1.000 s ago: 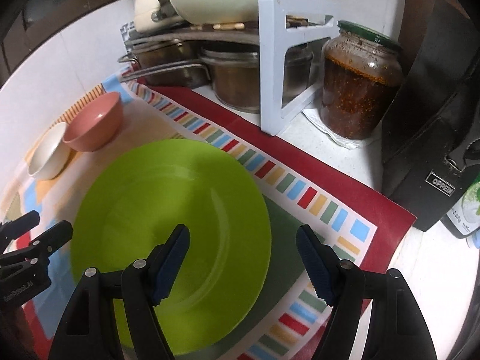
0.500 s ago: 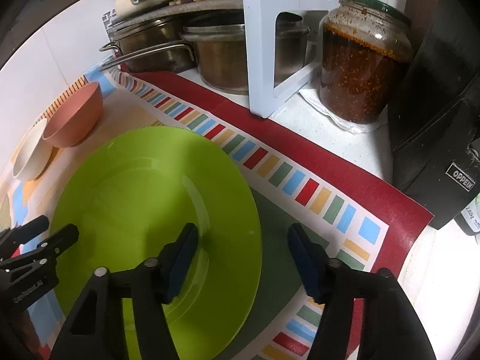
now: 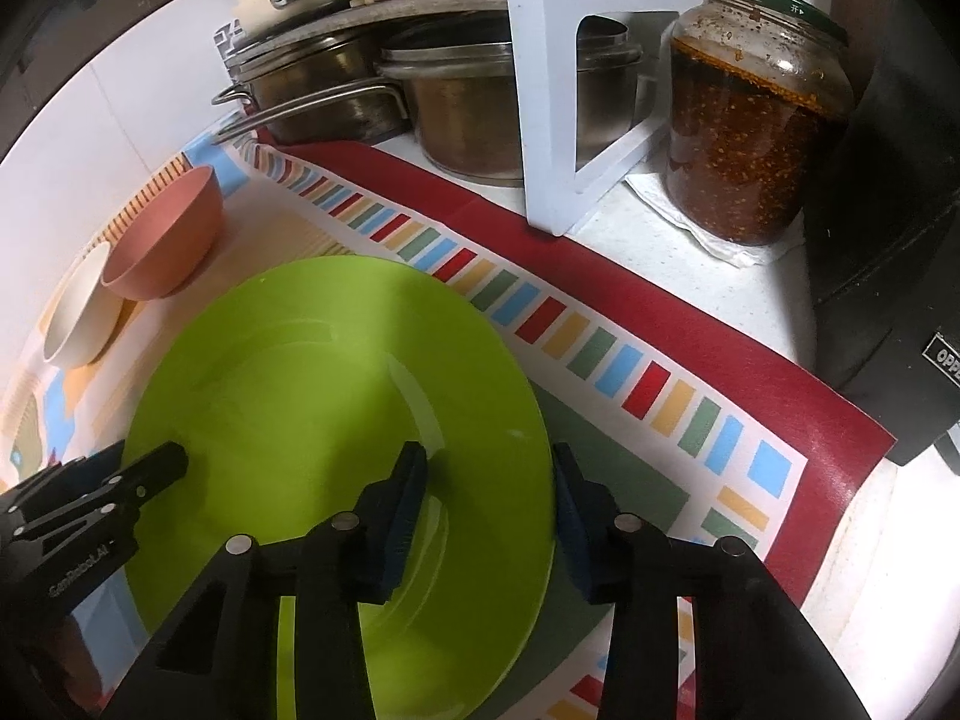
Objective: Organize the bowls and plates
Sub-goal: 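Close both grippers on the rim of the lime-green plate, then lift the lime-green plate with both grippers and lower it onto the blue-patterned plates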
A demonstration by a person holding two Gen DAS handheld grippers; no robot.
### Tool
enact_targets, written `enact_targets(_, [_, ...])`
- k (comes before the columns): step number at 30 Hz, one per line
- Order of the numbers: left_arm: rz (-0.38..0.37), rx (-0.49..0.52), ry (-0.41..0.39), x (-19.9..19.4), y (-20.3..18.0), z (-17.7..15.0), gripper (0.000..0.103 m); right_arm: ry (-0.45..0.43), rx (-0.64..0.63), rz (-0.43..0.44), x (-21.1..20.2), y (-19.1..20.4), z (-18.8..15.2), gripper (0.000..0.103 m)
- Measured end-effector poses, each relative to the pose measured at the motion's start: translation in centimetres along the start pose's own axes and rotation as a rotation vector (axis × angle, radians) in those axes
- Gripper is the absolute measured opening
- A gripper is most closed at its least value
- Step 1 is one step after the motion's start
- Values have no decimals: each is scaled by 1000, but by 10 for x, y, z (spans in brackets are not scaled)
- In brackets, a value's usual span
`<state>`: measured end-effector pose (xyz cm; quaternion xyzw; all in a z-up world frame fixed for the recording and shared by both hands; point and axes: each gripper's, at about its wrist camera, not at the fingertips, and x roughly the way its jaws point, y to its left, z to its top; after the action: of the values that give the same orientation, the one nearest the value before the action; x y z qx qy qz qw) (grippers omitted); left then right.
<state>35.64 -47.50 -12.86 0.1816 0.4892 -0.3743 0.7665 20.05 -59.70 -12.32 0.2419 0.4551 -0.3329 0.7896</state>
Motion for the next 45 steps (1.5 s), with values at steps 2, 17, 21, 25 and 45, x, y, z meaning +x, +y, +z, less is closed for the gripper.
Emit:
enact_targets(2, [-1,-6,1,0,1,0,40,0,-3,-1,0,0,1,42])
enact_targets(17, [12,-52,-27,-29,14,-15,39,-35,-45,-16,-19,15,-5,39])
enact_targets(21, [29,-72,-51,-46,20,-25,39,-47,-69,-3,-30,24,-9,39])
enact_targets(25, [46,-105,-75,-68,29,-38,39,-63,-93,15,-44,36,-15,39])
enact_targets(45, [158,-292,-174,-166,103,-125,38,-127,-285,130,-111,122,-61,39])
